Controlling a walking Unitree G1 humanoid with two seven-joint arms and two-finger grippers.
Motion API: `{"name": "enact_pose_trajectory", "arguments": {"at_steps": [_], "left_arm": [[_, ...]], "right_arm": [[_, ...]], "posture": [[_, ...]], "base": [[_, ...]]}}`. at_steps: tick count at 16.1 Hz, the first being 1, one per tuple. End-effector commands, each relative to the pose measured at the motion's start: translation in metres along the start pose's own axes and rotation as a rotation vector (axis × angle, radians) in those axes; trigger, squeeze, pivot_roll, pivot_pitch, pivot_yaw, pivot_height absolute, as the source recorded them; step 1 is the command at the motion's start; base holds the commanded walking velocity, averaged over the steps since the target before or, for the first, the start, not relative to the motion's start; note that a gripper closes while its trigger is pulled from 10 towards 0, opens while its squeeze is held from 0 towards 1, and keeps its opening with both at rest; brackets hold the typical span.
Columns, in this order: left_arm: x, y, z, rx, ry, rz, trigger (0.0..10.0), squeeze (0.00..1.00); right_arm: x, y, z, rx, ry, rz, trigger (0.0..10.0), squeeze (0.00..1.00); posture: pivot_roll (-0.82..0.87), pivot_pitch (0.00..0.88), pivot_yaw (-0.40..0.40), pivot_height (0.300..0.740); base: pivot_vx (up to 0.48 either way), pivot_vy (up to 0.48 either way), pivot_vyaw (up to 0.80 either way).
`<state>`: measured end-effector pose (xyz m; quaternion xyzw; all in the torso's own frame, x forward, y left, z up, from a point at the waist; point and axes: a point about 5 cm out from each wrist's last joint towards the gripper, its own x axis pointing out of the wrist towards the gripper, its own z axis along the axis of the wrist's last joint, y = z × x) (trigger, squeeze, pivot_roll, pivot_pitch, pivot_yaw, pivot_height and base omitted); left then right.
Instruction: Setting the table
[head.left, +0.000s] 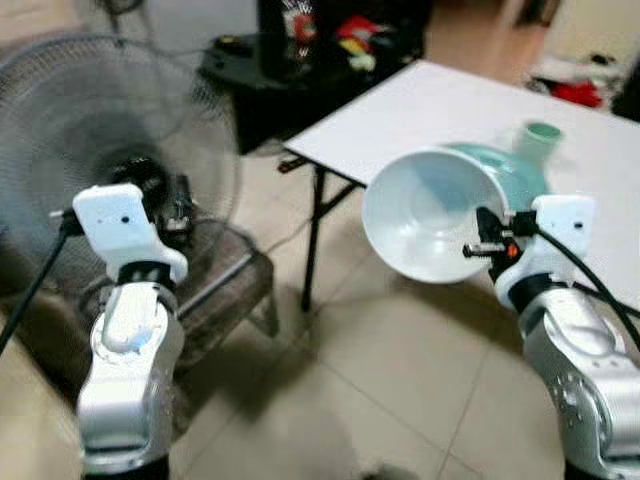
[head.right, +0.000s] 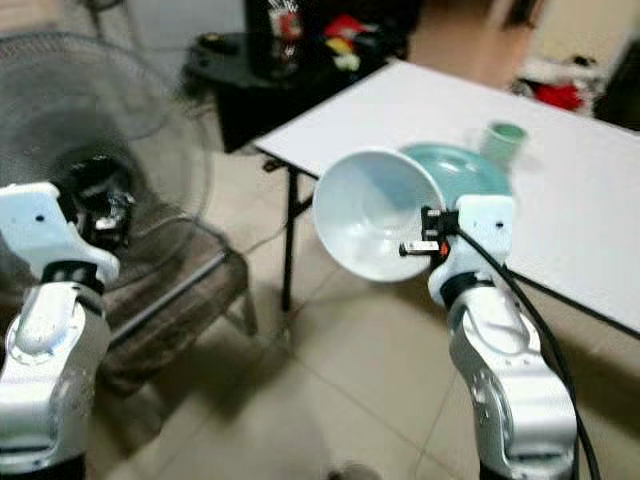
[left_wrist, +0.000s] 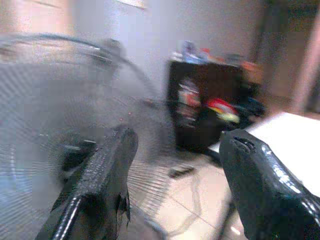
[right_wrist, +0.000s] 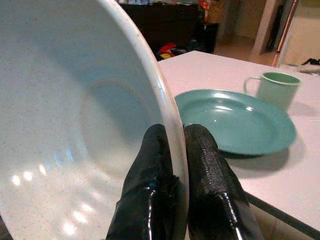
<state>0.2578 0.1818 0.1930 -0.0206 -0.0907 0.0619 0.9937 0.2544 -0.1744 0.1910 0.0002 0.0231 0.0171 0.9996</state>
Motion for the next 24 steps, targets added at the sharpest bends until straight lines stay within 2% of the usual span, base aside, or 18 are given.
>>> {"name": "enact_pose_trajectory", "arguments": {"at_steps": [1, 3, 7, 10, 12, 16, 19, 24], "left_arm": [[-0.001, -0.007, -0.003, -0.012, 0.034, -0.11, 10.0, 0.0], [-0.006, -0.005, -0.007, 0.0, 0.082, -0.125, 10.0, 0.0], [-0.01, -0.005, -0.003, -0.002, 0.083, -0.129, 10.0, 0.0], [-0.005, 0.001, -0.008, 0.06, 0.102, -0.118, 10.0, 0.0], [-0.002, 0.001, -0.009, 0.067, 0.111, -0.12, 10.0, 0.0], [-0.005, -0.009, -0.007, 0.058, 0.114, -0.194, 10.0, 0.0], [-0.006, -0.01, -0.007, 0.033, 0.113, -0.193, 10.0, 0.0], [-0.008, -0.007, -0.009, 0.044, 0.124, -0.199, 10.0, 0.0]], "right_arm": [[-0.002, -0.002, 0.006, 0.003, -0.031, -0.021, 10.0, 0.0], [-0.002, 0.0, 0.004, 0.013, -0.019, -0.016, 10.0, 0.0], [0.001, 0.002, 0.004, 0.015, -0.016, -0.014, 10.0, 0.0], [0.002, 0.004, 0.004, -0.06, -0.034, -0.007, 10.0, 0.0], [0.001, 0.007, 0.004, -0.08, -0.033, 0.007, 10.0, 0.0], [-0.003, 0.009, -0.001, -0.066, -0.004, 0.033, 10.0, 0.0], [-0.004, 0.008, -0.002, -0.073, -0.002, 0.035, 10.0, 0.0], [-0.005, 0.007, -0.002, -0.087, -0.001, 0.033, 10.0, 0.0]], "posture": [[-0.03, 0.0, 0.023, 0.74], [-0.01, 0.0, 0.022, 0.74], [0.0, 0.0, 0.006, 0.74], [-0.02, 0.0, 0.016, 0.74], [-0.02, 0.0, 0.016, 0.74], [-0.01, 0.0, 0.0, 0.74], [-0.02, 0.0, -0.004, 0.74], [-0.02, 0.0, -0.007, 0.74]], "base": [[0.0, 0.0, -0.8], [0.0, 0.0, -0.8], [0.0, 0.0, -0.79], [0.0, 0.0, -0.8], [0.0, 0.0, -0.67], [0.203, 0.0, 0.0], [0.337, 0.0, 0.0], [0.372, 0.0, 0.0]]}}
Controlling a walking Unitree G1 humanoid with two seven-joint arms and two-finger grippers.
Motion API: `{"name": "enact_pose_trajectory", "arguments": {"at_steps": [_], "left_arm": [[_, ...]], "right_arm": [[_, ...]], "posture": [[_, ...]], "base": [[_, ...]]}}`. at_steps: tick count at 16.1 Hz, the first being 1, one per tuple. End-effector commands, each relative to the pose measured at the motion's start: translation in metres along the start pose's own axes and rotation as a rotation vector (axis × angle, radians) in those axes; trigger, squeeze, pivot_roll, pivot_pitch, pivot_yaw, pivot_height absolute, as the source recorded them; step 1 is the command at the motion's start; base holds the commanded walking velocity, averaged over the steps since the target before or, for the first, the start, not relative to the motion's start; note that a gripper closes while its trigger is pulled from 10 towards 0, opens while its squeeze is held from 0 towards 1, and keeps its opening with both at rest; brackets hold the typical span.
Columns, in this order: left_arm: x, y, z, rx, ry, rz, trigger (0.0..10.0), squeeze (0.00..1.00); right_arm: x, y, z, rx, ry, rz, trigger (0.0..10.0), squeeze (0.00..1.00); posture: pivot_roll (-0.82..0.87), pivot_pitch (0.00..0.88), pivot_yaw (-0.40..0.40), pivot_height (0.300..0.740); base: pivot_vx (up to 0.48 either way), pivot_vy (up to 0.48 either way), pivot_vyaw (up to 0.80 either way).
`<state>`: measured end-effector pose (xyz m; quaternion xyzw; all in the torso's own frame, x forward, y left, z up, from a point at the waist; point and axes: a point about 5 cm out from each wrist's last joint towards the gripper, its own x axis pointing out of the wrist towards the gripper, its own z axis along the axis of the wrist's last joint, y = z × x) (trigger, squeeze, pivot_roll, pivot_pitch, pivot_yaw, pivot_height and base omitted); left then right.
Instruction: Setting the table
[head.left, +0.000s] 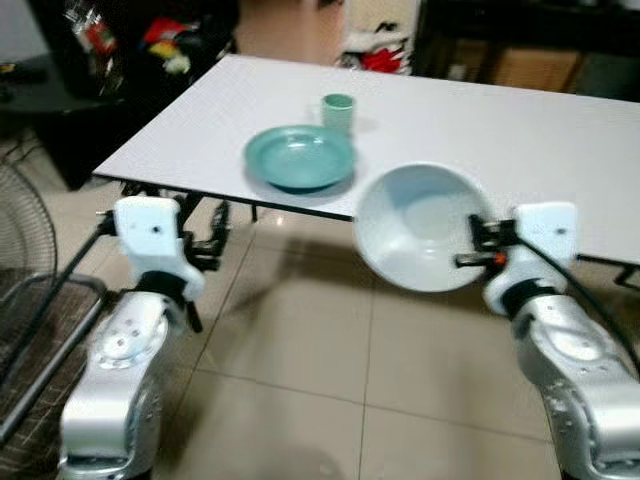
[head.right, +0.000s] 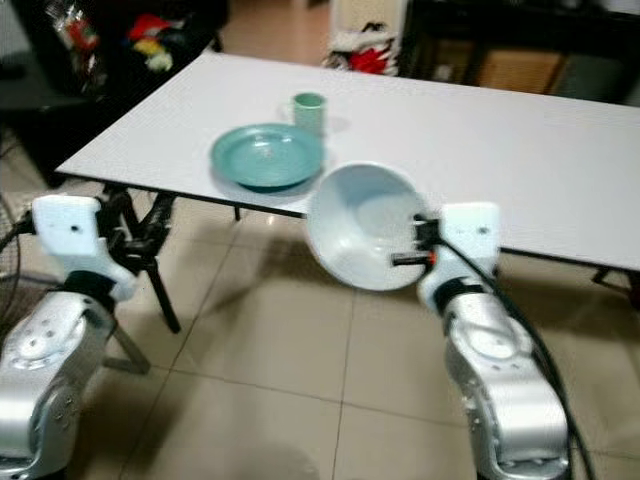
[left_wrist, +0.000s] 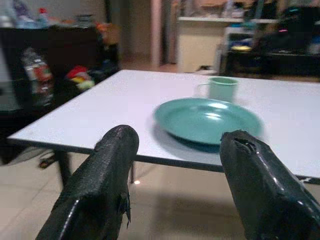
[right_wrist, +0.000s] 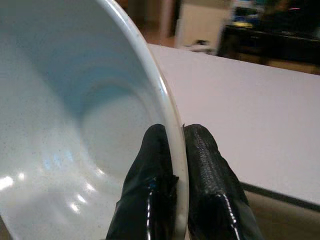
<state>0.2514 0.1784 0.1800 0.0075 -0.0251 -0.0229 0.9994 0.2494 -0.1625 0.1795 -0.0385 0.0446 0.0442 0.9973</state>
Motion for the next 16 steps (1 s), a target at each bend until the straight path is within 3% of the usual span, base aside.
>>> {"name": "enact_pose_trajectory", "arguments": {"at_steps": [1, 13, 16], "left_arm": [[0.002, -0.006, 0.003, -0.004, -0.011, -0.031, 10.0, 0.0], [-0.006, 0.001, 0.002, 0.007, 0.012, -0.02, 10.0, 0.0], [-0.005, -0.004, 0.006, 0.003, 0.001, -0.023, 10.0, 0.0]], "right_arm": [[-0.002, -0.006, 0.009, -0.015, -0.048, -0.021, 10.0, 0.0], [0.003, 0.006, 0.008, -0.095, -0.045, 0.056, 10.0, 0.0], [0.008, 0.008, 0.009, -0.101, -0.05, 0.088, 10.0, 0.0]], "posture": [[-0.02, 0.0, -0.008, 0.74], [0.01, 0.0, -0.011, 0.74], [0.02, 0.0, -0.014, 0.74]], "base": [[0.398, 0.0, 0.0], [0.4, 0.0, 0.0], [0.4, 0.0, 0.65]]}}
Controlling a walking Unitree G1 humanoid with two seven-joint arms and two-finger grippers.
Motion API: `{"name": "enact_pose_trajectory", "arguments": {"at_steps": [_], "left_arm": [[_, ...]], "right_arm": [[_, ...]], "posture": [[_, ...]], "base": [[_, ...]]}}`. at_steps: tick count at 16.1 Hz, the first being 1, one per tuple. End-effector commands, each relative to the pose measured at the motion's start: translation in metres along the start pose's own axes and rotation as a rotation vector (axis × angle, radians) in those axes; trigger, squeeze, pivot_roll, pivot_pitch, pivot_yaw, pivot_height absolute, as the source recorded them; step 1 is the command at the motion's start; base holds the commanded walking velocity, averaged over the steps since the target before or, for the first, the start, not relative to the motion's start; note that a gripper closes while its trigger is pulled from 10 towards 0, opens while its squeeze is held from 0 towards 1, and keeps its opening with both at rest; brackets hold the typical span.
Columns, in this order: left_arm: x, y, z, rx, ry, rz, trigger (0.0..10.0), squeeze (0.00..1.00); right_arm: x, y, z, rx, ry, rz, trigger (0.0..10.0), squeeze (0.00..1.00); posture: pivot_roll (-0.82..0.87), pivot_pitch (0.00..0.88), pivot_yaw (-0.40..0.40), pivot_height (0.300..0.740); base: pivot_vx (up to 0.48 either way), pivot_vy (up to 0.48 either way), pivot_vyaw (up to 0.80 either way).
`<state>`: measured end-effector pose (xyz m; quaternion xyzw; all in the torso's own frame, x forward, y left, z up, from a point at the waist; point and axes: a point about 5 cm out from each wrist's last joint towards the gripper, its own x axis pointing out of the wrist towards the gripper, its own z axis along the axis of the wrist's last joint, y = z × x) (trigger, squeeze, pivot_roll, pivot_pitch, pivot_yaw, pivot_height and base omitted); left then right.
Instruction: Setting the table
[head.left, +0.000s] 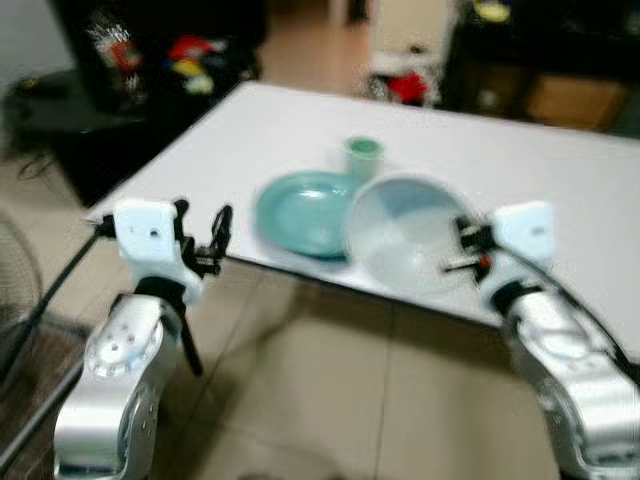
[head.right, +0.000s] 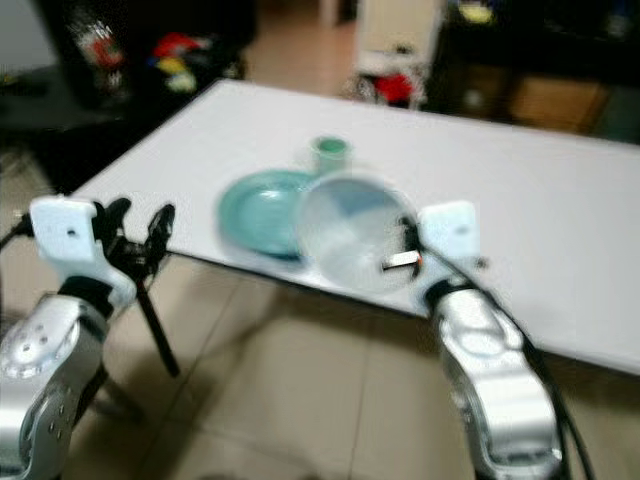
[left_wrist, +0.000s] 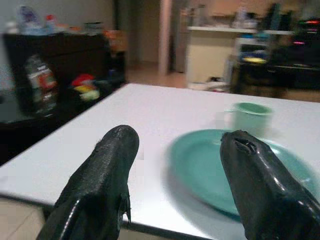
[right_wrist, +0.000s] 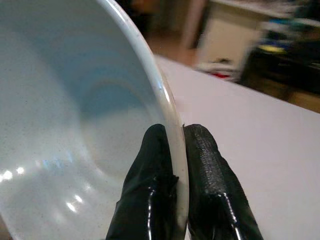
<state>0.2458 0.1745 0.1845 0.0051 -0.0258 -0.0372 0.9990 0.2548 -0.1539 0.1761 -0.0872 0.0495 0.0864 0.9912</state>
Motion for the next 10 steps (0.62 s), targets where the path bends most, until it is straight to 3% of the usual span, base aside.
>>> {"name": "enact_pose_trajectory", "arguments": {"at_steps": [1, 3, 6, 10], "left_arm": [[-0.0003, -0.0011, 0.0005, 0.009, 0.005, 0.002, 10.0, 0.0], [0.0012, -0.0014, 0.0007, 0.017, 0.007, -0.013, 10.0, 0.0], [0.0059, 0.0027, 0.0038, 0.03, -0.006, -0.003, 10.0, 0.0], [0.0039, -0.0027, 0.0015, 0.034, 0.005, -0.034, 10.0, 0.0]], "right_arm": [[0.0029, 0.0, 0.0124, -0.007, -0.064, 0.01, 10.0, 0.0], [0.0054, 0.0023, 0.015, -0.004, -0.076, 0.02, 10.0, 0.0], [0.0075, 0.0067, 0.0121, 0.044, -0.069, 0.031, 10.0, 0.0], [0.0095, 0.0007, 0.0089, 0.122, -0.046, -0.001, 10.0, 0.0]], "posture": [[0.01, 0.0, -0.01, 0.74], [0.01, 0.0, -0.004, 0.74], [0.01, 0.0, -0.002, 0.74], [0.02, 0.0, 0.003, 0.74]], "base": [[0.398, 0.0, 0.78], [0.396, 0.0, 0.78], [0.387, 0.0, 0.0], [0.379, 0.0, 0.0]]}}
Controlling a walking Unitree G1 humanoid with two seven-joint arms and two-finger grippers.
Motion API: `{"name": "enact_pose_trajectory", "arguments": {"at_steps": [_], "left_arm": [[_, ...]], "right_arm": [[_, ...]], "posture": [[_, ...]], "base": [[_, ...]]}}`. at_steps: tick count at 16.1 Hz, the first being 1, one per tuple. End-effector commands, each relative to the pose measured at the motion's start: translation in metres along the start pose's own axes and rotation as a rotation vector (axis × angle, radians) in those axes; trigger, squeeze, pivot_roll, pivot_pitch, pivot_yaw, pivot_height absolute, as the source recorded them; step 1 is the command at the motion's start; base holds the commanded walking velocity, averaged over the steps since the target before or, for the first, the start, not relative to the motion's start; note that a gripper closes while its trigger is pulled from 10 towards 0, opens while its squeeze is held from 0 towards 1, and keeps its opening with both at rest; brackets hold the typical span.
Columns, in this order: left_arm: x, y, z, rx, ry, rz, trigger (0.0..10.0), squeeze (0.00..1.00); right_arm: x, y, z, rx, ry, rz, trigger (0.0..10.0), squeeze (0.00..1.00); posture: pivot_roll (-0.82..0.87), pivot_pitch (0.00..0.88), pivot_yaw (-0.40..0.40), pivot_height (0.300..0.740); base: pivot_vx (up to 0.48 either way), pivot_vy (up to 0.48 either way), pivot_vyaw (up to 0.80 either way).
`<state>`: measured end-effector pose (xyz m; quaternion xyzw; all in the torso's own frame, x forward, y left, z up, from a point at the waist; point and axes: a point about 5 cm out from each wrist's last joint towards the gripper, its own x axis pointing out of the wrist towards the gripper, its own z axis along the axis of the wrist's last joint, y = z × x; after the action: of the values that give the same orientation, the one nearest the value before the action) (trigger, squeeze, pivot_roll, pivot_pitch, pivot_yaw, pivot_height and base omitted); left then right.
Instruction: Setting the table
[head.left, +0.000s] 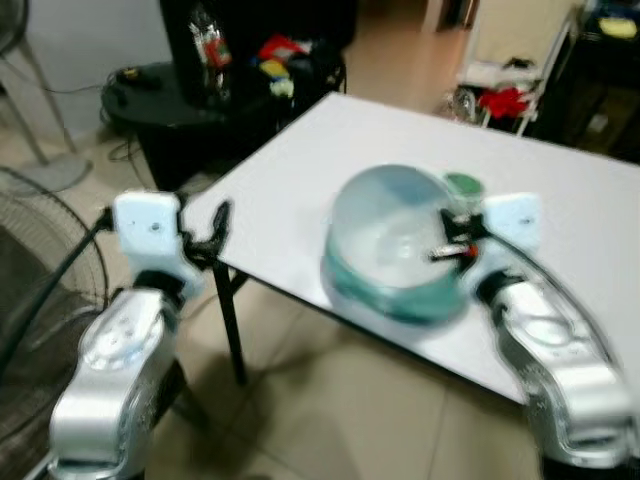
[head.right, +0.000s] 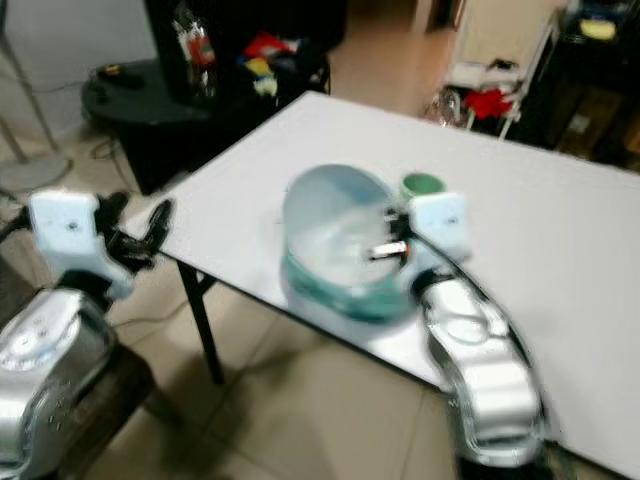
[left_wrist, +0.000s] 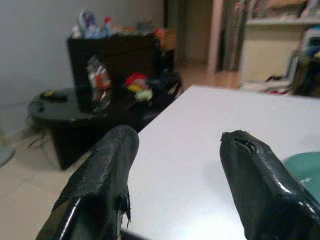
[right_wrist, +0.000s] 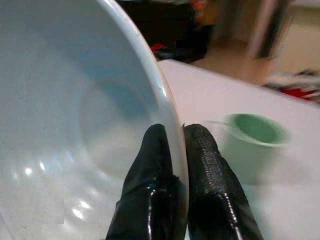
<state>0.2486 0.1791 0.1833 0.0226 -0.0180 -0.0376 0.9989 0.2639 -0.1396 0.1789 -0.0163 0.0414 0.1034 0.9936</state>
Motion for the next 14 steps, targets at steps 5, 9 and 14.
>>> {"name": "enact_pose_trajectory", "arguments": {"at_steps": [5, 9, 14], "left_arm": [[0.006, -0.008, 0.004, 0.003, -0.015, -0.059, 10.0, 0.0], [0.006, -0.009, 0.004, 0.005, -0.016, -0.065, 10.0, 0.0], [0.007, -0.009, 0.006, 0.016, -0.018, -0.074, 10.0, 0.0]], "right_arm": [[0.007, -0.012, 0.01, 0.061, -0.003, -0.015, 10.0, 0.0], [0.011, -0.011, 0.012, 0.079, 0.007, 0.013, 10.0, 0.0], [0.022, -0.007, 0.013, 0.152, 0.057, 0.026, 10.0, 0.0]], "posture": [[0.0, 0.0, 0.013, 0.74], [0.01, 0.0, 0.018, 0.74], [0.02, 0.0, 0.012, 0.74]], "base": [[0.375, 0.0, 0.0], [0.365, 0.0, 0.0], [0.352, 0.0, 0.0]]}}
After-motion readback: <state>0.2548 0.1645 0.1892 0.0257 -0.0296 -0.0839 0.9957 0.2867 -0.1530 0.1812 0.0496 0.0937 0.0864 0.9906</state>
